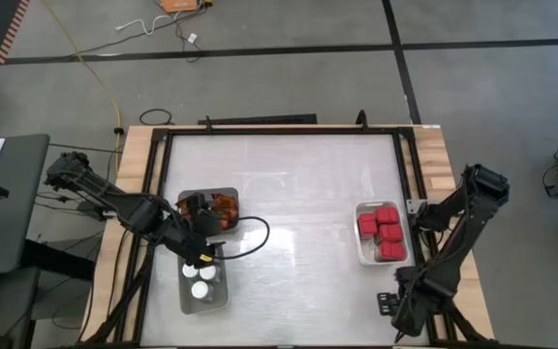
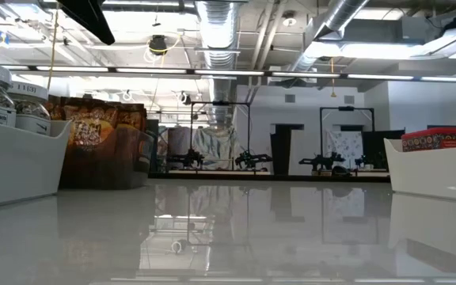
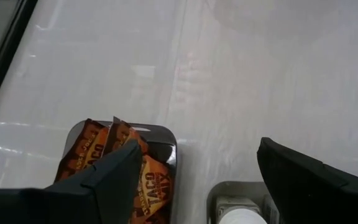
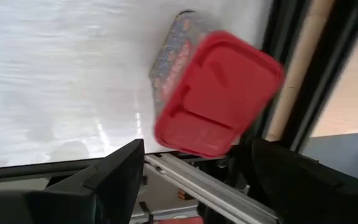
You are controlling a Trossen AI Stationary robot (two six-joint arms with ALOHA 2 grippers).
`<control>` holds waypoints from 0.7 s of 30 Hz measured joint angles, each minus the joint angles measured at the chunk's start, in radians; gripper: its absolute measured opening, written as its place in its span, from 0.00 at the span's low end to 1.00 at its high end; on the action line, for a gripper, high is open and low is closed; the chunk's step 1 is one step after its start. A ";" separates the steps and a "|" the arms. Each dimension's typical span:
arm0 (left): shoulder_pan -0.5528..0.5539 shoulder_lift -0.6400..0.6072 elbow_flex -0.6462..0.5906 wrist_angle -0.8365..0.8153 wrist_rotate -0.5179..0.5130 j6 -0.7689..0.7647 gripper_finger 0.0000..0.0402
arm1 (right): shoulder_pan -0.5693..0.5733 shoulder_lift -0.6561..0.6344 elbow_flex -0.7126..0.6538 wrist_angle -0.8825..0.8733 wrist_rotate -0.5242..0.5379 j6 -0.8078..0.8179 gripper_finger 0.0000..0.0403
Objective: Sort spices by type
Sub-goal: Put the red spice can into the white bin
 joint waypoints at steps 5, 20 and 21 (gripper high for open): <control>0.000 0.000 0.000 0.000 0.000 0.000 0.76 | 0.001 0.000 -0.044 0.062 0.002 0.002 0.82; 0.000 0.000 0.000 0.000 -0.002 0.029 0.76 | -0.082 0.000 -0.075 0.206 0.147 -0.051 0.82; 0.000 0.000 0.000 0.000 -0.002 0.030 0.76 | -0.088 0.000 -0.075 0.212 0.155 -0.064 0.82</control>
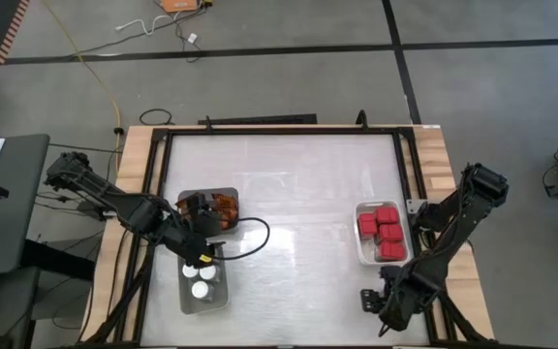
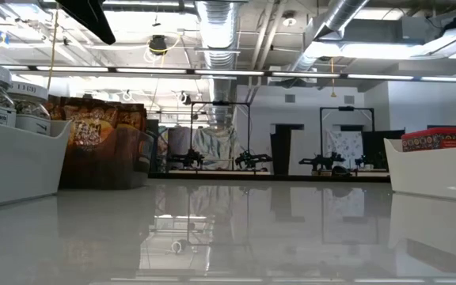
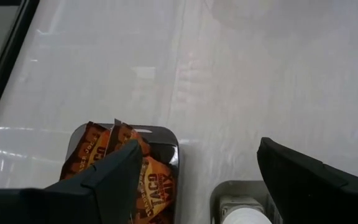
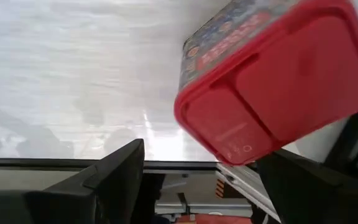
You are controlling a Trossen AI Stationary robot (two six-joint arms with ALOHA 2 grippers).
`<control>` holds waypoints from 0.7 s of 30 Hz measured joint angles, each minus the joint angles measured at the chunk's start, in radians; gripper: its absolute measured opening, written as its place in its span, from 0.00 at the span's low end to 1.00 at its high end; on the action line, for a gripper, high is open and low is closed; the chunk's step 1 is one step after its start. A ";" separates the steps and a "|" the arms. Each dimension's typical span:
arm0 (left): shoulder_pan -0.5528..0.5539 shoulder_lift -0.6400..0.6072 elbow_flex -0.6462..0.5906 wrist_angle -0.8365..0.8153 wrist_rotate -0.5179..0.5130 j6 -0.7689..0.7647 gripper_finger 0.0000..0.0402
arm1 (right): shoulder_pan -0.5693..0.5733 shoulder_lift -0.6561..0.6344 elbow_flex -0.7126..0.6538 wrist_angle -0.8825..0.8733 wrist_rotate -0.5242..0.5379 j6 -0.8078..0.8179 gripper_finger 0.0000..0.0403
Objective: Sort spices by type
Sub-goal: Put the red spice can into the white bin
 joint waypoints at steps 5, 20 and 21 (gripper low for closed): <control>0.000 0.000 0.000 0.000 0.000 0.000 0.76 | -0.032 0.000 0.000 0.071 0.102 -0.109 0.82; 0.000 0.000 0.000 0.002 -0.001 -0.027 0.76 | -0.194 -0.018 0.137 0.033 0.249 -0.672 0.82; 0.000 0.000 0.000 0.003 -0.001 -0.028 0.76 | -0.212 -0.018 0.143 0.028 0.249 -0.727 0.82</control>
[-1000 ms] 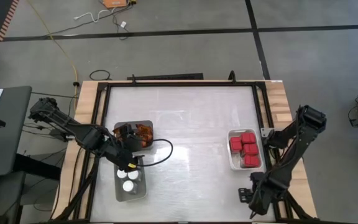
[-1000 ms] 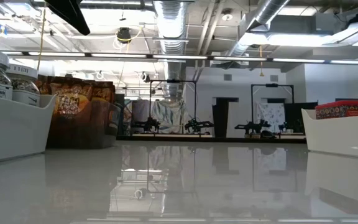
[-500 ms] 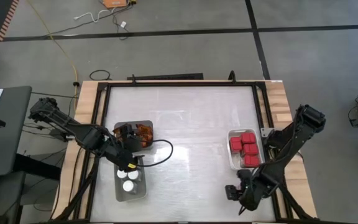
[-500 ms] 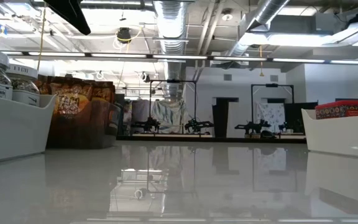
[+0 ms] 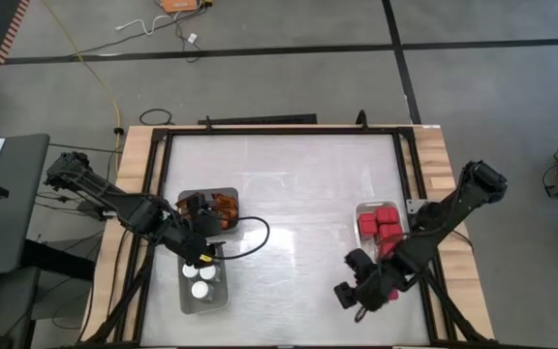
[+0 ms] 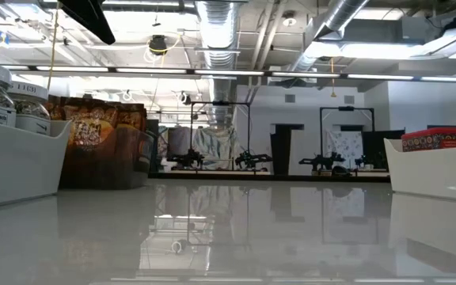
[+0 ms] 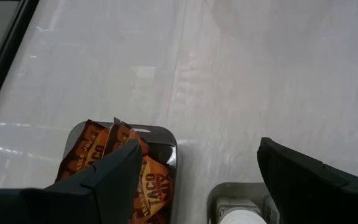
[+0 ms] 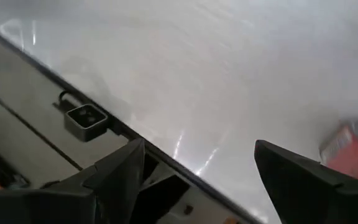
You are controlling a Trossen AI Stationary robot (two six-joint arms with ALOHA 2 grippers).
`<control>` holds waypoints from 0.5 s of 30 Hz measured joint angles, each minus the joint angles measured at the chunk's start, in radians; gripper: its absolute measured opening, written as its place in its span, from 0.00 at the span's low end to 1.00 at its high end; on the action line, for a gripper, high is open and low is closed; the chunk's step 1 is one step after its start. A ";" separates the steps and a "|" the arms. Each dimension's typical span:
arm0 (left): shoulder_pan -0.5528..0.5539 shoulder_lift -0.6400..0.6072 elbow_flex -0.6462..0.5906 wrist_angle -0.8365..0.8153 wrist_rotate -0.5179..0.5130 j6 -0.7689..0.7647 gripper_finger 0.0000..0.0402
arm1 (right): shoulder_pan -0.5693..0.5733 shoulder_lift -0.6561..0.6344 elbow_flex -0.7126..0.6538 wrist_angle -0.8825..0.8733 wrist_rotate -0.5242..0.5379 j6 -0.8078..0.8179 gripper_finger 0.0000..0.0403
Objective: Sort spices by type
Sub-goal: Put the red spice can into the white bin
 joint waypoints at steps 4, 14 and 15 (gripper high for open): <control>0.000 0.000 0.000 0.000 0.000 0.005 0.76 | -0.081 0.000 0.010 -0.019 -0.001 -0.217 0.82; 0.000 0.000 0.000 0.000 -0.001 -0.050 0.76 | -0.191 0.001 0.011 -0.024 -0.117 -0.927 0.82; 0.000 0.000 0.000 0.000 -0.001 -0.062 0.76 | -0.187 0.001 0.011 -0.042 -0.144 -0.947 0.82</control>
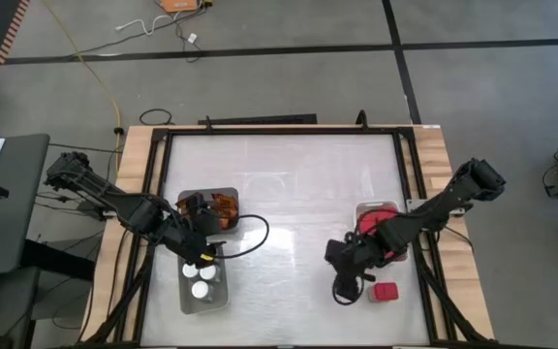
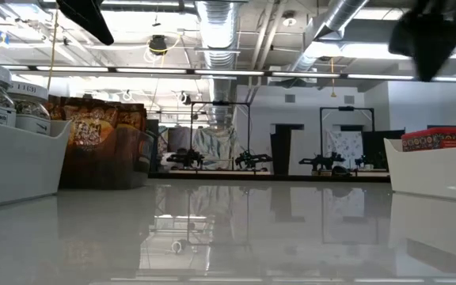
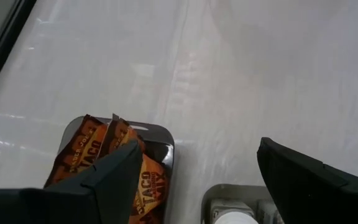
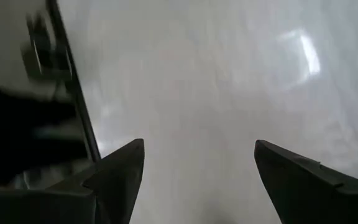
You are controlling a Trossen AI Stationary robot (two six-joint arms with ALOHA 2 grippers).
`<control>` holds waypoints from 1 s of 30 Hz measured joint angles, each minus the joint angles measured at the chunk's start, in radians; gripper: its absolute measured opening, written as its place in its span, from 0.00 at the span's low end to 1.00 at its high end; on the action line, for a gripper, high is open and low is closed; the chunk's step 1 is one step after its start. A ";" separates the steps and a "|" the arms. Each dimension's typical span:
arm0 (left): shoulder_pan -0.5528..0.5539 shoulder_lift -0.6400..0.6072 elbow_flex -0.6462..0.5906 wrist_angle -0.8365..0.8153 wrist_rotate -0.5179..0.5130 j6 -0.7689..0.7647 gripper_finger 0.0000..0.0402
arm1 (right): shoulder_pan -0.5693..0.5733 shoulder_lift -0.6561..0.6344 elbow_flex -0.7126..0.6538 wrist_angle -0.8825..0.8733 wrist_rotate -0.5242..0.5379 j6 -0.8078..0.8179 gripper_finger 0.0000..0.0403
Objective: Sort spices by type
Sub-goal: Put the red spice can into the white bin
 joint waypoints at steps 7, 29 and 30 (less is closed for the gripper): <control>0.000 0.000 0.000 0.000 0.000 -0.034 0.76 | 0.139 0.000 0.000 -0.242 -0.074 -0.015 0.82; 0.000 0.000 0.000 0.000 -0.017 -0.049 0.76 | 0.361 0.001 -0.091 -0.254 -0.018 0.062 0.82; 0.000 0.000 0.000 0.000 -0.017 -0.049 0.76 | 0.361 0.001 -0.103 -0.240 -0.018 0.064 0.82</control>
